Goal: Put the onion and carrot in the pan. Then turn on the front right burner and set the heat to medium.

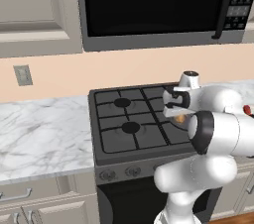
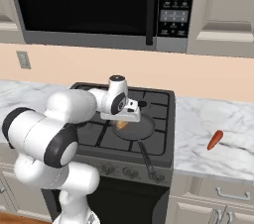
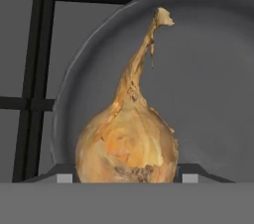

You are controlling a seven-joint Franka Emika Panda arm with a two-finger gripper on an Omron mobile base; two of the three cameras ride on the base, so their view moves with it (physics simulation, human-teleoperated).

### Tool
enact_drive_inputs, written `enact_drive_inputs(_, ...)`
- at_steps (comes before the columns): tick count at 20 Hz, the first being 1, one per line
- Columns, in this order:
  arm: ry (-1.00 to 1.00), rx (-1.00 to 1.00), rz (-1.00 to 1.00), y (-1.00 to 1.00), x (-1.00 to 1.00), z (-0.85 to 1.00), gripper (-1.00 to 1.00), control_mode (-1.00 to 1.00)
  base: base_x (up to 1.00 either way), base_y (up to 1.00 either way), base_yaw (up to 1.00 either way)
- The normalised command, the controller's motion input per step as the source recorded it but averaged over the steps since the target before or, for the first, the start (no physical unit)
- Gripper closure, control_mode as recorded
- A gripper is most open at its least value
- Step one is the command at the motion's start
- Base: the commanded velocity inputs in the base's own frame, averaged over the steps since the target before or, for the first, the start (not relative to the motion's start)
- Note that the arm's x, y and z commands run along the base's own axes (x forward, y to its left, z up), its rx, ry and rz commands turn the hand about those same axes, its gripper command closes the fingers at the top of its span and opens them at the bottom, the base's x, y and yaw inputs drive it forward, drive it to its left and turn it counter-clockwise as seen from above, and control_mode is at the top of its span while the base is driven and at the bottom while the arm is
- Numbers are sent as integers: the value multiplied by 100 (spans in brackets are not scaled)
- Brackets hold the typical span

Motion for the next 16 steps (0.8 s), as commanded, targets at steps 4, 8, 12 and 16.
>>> enact_drive_inputs(4, 0, 0, 0, 0, 43, -1, 100, -100, 0, 0, 0)
enact_drive_inputs(8, 0, 0, 0, -6, 36, -1, 100, -100, 0, 0, 0)
enact_drive_inputs(12, 0, 0, 0, -8, 0, -1, 100, -100, 0, 0, 0)
enact_drive_inputs(16, 0, 0, 0, -11, 0, -15, 100, -100, 0, 0, 0)
